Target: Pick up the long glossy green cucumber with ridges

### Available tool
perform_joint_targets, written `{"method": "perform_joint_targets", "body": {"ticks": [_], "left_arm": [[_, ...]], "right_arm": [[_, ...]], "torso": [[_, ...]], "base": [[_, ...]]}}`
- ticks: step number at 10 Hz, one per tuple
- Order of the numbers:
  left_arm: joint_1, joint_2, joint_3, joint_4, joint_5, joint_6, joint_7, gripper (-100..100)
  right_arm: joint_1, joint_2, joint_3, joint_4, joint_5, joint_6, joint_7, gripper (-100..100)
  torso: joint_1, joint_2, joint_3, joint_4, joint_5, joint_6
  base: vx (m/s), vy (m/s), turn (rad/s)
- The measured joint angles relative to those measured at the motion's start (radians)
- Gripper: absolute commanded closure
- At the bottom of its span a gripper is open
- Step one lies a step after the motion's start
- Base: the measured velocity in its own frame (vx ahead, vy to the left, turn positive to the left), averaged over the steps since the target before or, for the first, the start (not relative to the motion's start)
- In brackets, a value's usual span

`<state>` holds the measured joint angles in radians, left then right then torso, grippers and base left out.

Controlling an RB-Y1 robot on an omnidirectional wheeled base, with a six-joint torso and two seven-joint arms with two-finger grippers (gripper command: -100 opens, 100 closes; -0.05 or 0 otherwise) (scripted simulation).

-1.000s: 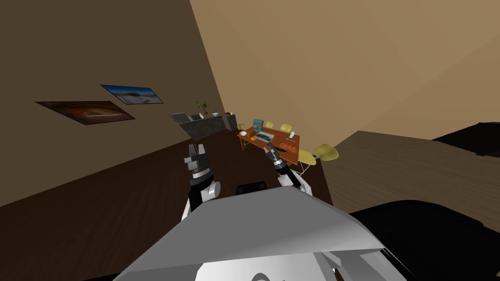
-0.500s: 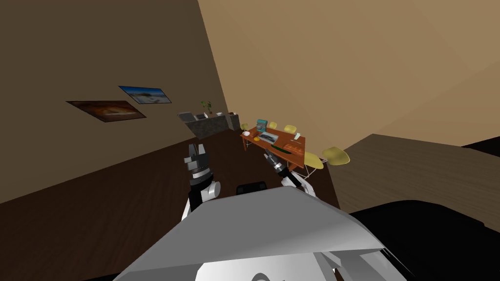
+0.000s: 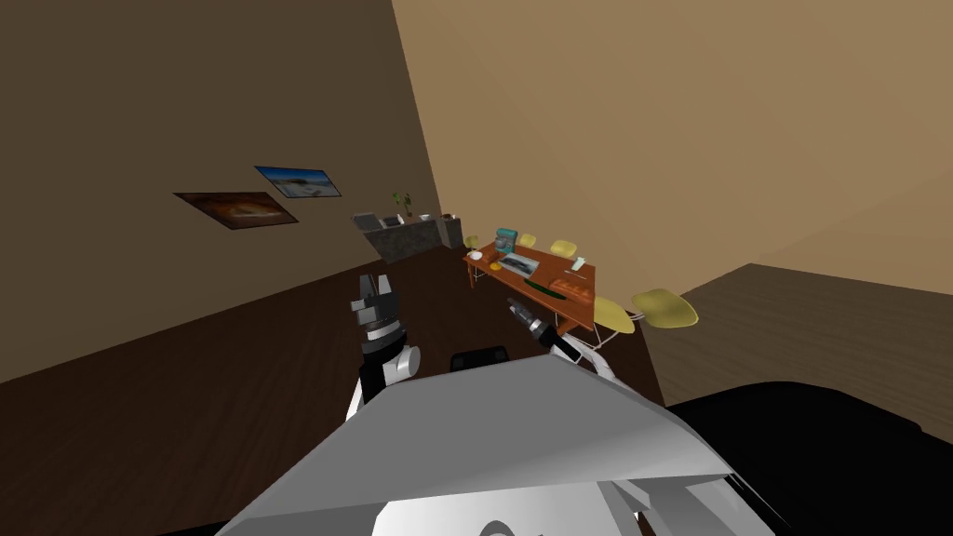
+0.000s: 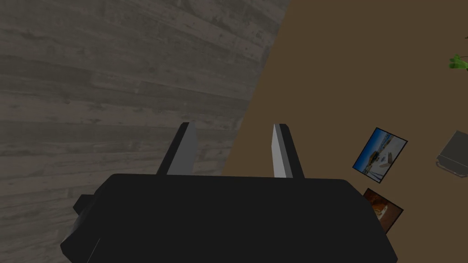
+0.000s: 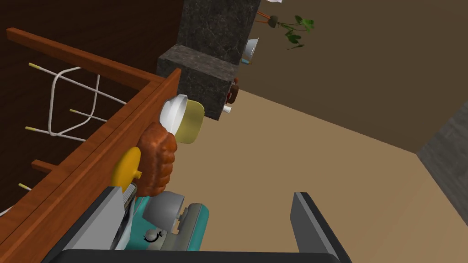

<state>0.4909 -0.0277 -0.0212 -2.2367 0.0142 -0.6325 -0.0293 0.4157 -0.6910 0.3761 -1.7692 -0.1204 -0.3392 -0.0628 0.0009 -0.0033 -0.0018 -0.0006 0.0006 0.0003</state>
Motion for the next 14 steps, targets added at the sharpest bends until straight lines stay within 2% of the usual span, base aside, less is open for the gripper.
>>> {"method": "perform_joint_targets", "body": {"ticks": [1,5,6,8,9,12,14], "left_arm": [[0.000,0.000,0.000,0.000,0.000,0.000,0.000,0],[0.000,0.000,0.000,0.000,0.000,0.000,0.000,0],[0.000,0.000,0.000,0.000,0.000,0.000,0.000,0],[0.000,0.000,0.000,0.000,0.000,0.000,0.000,0],[0.000,0.000,0.000,0.000,0.000,0.000,0.000,0],[0.000,0.000,0.000,0.000,0.000,0.000,0.000,0],[0.000,0.000,0.000,0.000,0.000,0.000,0.000,0]], "right_arm": [[0.005,-0.017,0.015,0.011,0.003,0.023,0.021,-100],[0.011,-0.118,0.042,0.076,-0.002,0.032,0.048,-100],[0.027,-0.141,0.055,0.086,0.003,0.047,0.073,-100],[0.020,-0.195,0.081,0.116,0.003,0.079,0.100,-100],[0.031,-0.210,0.089,0.131,0.008,0.086,0.119,-100],[0.058,-0.277,0.108,0.184,0.013,0.063,0.156,-100],[0.063,-0.333,0.131,0.201,0.017,0.095,0.188,-100]], "torso": [[0.000,0.000,0.000,0.000,0.000,0.000],[-0.001,0.001,0.000,0.000,0.000,0.000],[-0.001,-0.001,0.000,0.000,0.000,0.000],[-0.001,-0.002,-0.001,0.000,0.000,0.000],[-0.001,-0.001,-0.001,0.000,0.000,0.000],[-0.002,-0.001,0.000,0.000,0.000,0.000],[-0.003,-0.002,-0.001,0.000,-0.001,0.000]], "base": [[0.058,0.024,0.054],[0.052,0.011,0.076],[0.070,0.006,0.057],[0.080,0.014,0.100],[0.034,0.002,-0.006],[0.079,-0.007,0.122],[0.103,-0.028,0.101]]}}
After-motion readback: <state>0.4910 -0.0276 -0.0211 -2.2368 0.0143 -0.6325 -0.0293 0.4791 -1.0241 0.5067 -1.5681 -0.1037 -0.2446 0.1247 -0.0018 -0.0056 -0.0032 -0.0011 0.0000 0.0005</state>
